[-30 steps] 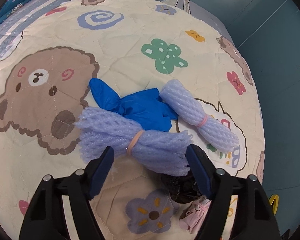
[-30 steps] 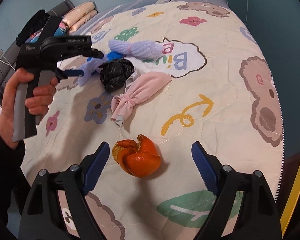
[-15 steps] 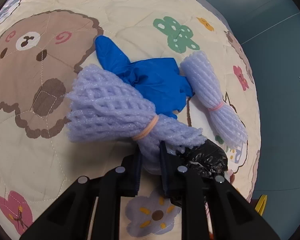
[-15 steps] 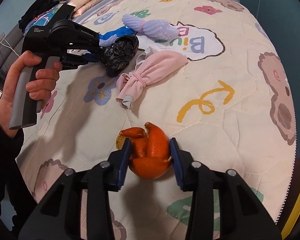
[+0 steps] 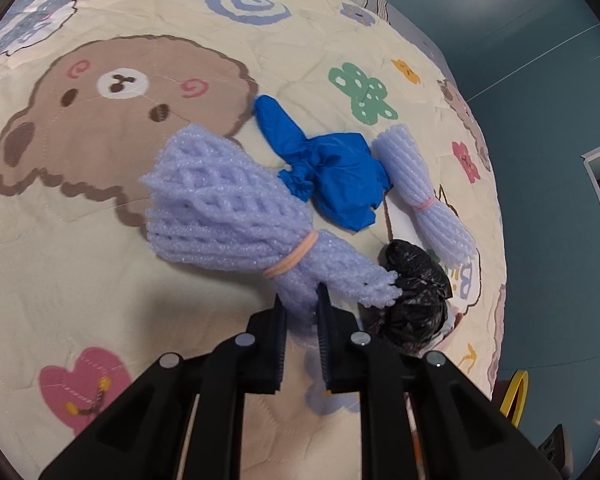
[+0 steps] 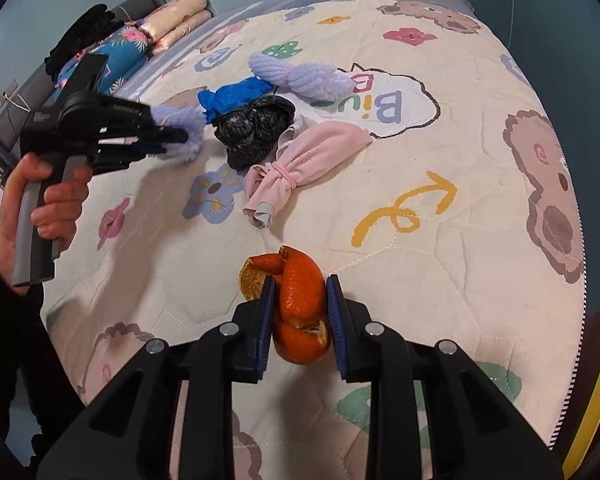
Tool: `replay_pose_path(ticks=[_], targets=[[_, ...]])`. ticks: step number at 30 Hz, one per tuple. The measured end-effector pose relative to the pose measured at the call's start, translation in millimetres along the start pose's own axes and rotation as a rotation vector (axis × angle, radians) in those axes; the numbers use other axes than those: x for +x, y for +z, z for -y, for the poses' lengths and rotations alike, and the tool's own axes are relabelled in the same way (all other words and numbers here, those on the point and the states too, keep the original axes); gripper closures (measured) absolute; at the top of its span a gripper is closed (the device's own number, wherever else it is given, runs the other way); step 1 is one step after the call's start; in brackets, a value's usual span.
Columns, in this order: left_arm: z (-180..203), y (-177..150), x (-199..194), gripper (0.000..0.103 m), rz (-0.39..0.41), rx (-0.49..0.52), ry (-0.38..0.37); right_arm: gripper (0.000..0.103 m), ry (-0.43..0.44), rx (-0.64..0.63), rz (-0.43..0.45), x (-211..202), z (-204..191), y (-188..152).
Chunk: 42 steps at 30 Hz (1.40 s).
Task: Collect trash
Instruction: 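Carry the foam net and orange peel with both tools over the bin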
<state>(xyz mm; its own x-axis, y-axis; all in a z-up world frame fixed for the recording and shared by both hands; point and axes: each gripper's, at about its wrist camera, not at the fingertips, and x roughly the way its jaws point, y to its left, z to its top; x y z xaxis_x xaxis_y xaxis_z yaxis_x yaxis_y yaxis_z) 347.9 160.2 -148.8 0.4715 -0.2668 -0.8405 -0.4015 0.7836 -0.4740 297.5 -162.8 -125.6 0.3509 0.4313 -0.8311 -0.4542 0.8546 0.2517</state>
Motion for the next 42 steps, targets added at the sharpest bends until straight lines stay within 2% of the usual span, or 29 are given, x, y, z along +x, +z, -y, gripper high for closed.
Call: replay_pose_path(ticks=[10, 16, 31, 42], targets=[[-18, -9, -45, 0.090, 0.059, 0.023, 0.015, 0.078, 0.009, 0.012, 0.061, -25, -4, 1], [-12, -14, -66, 0.090, 0.067, 0.064, 0.008, 0.078, 0.006, 0.025, 0.088, -42, -7, -1], [37, -56, -91, 0.090, 0.048, 0.208, -0.044, 0.078, -0.028, 0.073, 0.174, -101, 8, -22], [81, -87, -100, 0.090, 0.023, 0.317, -0.083, 0.078, -0.091, 0.110, 0.249, -147, 29, -38]])
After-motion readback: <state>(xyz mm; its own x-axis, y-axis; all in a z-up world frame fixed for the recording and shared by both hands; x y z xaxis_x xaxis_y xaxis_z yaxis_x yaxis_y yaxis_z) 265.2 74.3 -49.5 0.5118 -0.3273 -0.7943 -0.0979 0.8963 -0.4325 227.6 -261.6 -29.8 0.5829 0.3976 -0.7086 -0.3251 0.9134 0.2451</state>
